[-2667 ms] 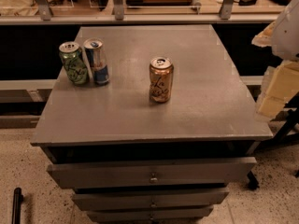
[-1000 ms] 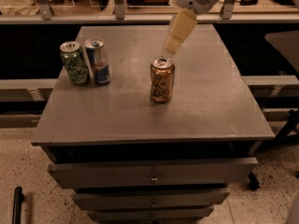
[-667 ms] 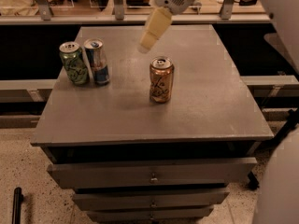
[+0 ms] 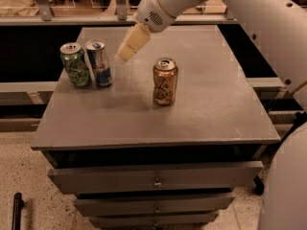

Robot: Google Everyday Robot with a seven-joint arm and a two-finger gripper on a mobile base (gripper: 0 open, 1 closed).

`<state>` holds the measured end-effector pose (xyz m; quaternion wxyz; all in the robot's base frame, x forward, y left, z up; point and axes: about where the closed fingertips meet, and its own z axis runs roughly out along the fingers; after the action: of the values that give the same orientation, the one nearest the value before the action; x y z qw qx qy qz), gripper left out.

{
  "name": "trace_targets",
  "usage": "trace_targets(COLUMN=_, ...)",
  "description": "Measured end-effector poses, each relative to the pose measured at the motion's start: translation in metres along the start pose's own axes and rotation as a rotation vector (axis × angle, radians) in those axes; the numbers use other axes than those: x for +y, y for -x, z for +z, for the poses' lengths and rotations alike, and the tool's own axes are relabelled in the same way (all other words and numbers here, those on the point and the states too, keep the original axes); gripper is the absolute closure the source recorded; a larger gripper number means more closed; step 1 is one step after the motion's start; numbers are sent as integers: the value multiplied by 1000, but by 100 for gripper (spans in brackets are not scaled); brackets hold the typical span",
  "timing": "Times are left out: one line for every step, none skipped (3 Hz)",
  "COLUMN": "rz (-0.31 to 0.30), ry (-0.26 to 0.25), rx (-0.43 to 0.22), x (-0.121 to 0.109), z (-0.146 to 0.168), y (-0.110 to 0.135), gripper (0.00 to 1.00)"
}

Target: Knock redbull can over

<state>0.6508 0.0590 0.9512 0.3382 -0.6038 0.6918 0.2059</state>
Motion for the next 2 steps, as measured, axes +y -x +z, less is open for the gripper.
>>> trace_targets(rz=-57, ry=8, rx=-98, x=6, z=23, y=8, gripper=0)
trace_targets(rz=-132, ry=55, rx=-182, x=10, z=38, y=13, gripper=0)
